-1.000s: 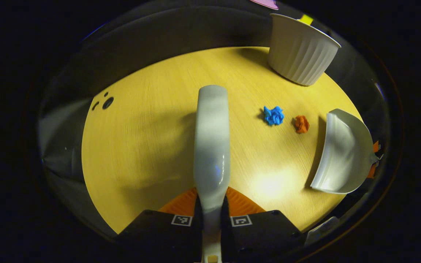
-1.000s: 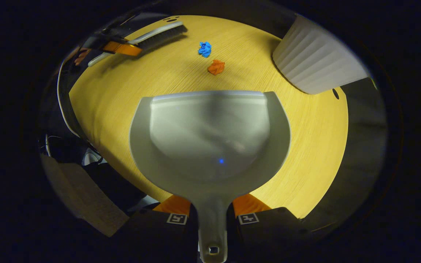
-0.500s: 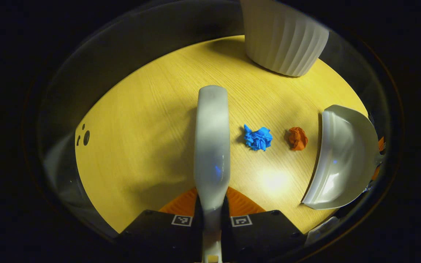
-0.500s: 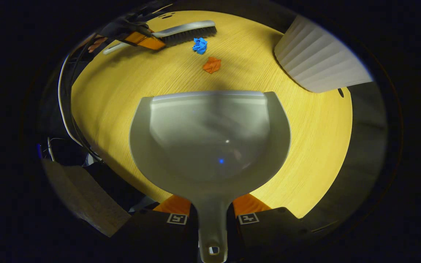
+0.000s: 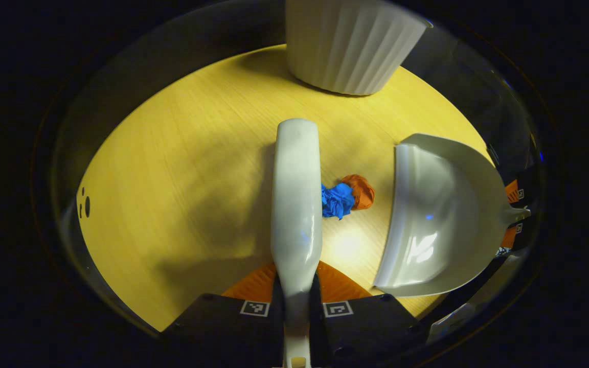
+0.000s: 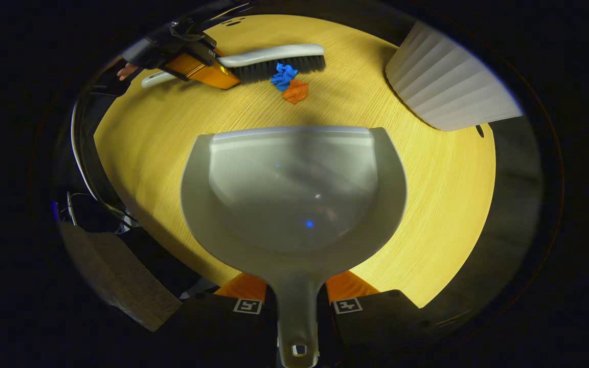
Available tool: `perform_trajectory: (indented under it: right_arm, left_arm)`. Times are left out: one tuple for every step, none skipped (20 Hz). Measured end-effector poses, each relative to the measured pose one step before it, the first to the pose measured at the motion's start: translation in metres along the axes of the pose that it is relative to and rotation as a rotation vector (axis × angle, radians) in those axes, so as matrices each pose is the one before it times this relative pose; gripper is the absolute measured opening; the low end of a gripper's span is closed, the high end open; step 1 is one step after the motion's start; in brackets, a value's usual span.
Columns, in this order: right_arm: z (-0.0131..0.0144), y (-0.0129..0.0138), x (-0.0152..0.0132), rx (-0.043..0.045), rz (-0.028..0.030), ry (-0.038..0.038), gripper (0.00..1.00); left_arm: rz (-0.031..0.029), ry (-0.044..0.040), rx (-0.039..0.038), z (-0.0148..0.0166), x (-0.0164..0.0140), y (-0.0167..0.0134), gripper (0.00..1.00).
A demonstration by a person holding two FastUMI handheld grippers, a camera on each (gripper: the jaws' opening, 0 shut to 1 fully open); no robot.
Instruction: Pick up the small broom and dustpan from the desktop, sweep the trash into the dustpan with the broom, and then empty the trash into the garbage bin.
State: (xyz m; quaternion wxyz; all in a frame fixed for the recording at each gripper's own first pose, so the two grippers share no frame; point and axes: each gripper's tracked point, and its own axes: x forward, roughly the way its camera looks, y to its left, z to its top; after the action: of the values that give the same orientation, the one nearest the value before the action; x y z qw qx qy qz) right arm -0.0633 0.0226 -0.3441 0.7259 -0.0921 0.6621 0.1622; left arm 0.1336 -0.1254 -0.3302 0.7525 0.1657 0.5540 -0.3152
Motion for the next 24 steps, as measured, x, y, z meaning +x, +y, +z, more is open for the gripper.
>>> perform_trajectory:
  right_arm:
    - [-0.00147,0.00006,0.00016,0.00247,0.00616,-0.00364,0.35]
    - [0.00002,-0.00050,0.00097,-0.00005,0.00109,-0.00068,0.35]
    - [0.00005,-0.00053,0.00130,-0.00321,0.00081,-0.00581,0.35]
    - [-0.00068,-0.00029,0.00132,-0.00122,0.00067,-0.00364,0.36]
    - [-0.00096,0.00074,0.00110,0.00022,0.00140,-0.00265,0.36]
    - [0.00002,-0.00016,0.00056,-0.00205,-0.00081,-0.00318,0.35]
    - [-0.00090,-0.00101,0.00052,-0.00317,-0.00049,-0.00297,0.35]
    - [-0.00007,-0.00011,0.00125,-0.00366,-0.00166,-0.00512,0.35]
    - [-0.00056,-0.00007,0.00097,-0.00136,-0.00023,-0.00480,0.35]
    - [-0.00013,-0.00006,0.00096,0.00066,-0.00045,-0.00669,0.35]
    - [-0.00020,0.00052,0.00204,0.00170,0.00035,-0.01060,0.36]
    - [0.00039,-0.00032,0.00115,0.00105,-0.00014,-0.01245,0.35]
    - [-0.00081,-0.00016,0.00222,0.00037,-0.00004,-0.01541,0.35]
    - [-0.00017,0.00158,0.00223,0.00112,0.00377,-0.01907,0.36]
    - [-0.00122,-0.00122,0.00161,-0.00589,0.00086,-0.02014,0.35]
    - [-0.00132,0.00002,0.00206,-0.00656,-0.00450,-0.01756,0.40]
    - [-0.00205,0.00174,0.00176,0.00518,-0.00340,-0.02046,0.36]
    - [-0.00076,0.00143,0.00173,0.01491,-0.00101,-0.02170,0.35]
    - [-0.00051,0.00017,0.00433,0.01353,-0.00239,-0.01905,0.35]
    - [-0.00042,0.00104,0.00269,0.00928,-0.00553,-0.01693,0.35]
    - [-0.00112,0.00139,0.00065,0.00999,-0.00518,-0.01626,0.35]
    - [-0.00045,0.00037,0.00152,0.01175,-0.00443,-0.01327,0.35]
    - [-0.00113,0.00156,0.00211,0.01283,-0.00434,-0.00768,0.35]
    - [-0.00065,0.00027,-0.00023,0.01701,-0.00479,-0.00877,0.35]
  left_arm:
    - [-0.03435,0.00769,-0.00123,0.00036,0.00015,-0.01160,0.24]
    - [-0.02763,0.00592,-0.00044,-0.00031,-0.00118,-0.00847,0.24]
    - [-0.02627,0.00648,-0.00182,-0.00242,0.00051,-0.00648,0.23]
    - [-0.02771,0.00498,-0.00261,-0.00147,-0.00095,-0.00825,0.23]
    - [-0.02730,0.00767,-0.00182,-0.00123,-0.00315,-0.00712,0.24]
    - [-0.02386,0.00853,0.00241,-0.00126,-0.00154,-0.00728,0.24]
    - [-0.02366,0.01060,0.00337,-0.00360,0.00285,-0.00793,0.24]
    - [-0.02939,0.01028,0.00001,-0.00363,-0.00067,-0.00915,0.24]
    - [-0.03295,0.01087,-0.00316,-0.00335,0.00135,-0.01051,0.24]
    - [-0.03015,0.00689,-0.00312,-0.00215,-0.00019,-0.00874,0.24]
    - [-0.02639,0.00831,-0.00424,-0.00343,0.00024,-0.00716,0.23]
    - [-0.01317,0.00796,-0.00162,-0.00319,0.00025,-0.00584,0.23]
    - [-0.00150,0.00700,0.00520,-0.00324,-0.00246,-0.00412,0.24]
    - [0.00730,-0.00159,0.01029,-0.00164,-0.00334,-0.00267,0.24]
    - [0.00308,0.00035,0.00250,-0.00220,-0.00284,-0.00558,0.24]
    - [0.00125,-0.00400,0.00046,-0.00319,-0.00298,-0.00625,0.24]
    - [0.00466,-0.00860,0.00851,-0.00252,-0.00323,-0.00416,0.24]
    - [0.00850,-0.01182,0.01104,-0.00373,-0.00506,-0.00341,0.24]
    - [0.01204,-0.01052,0.00657,-0.00533,-0.00288,-0.00216,0.24]
    - [0.01594,-0.01342,0.00177,-0.00356,-0.00462,-0.00240,0.24]
    - [0.01566,-0.01584,-0.00407,-0.00177,-0.00605,-0.00026,0.24]
    - [0.01204,-0.01944,-0.01155,-0.00034,-0.00718,-0.00031,0.23]
    - [0.00476,-0.01880,-0.01194,-0.00107,-0.00556,0.00020,0.24]
    - [0.00857,-0.01878,-0.01401,0.00040,-0.00813,0.00381,0.24]
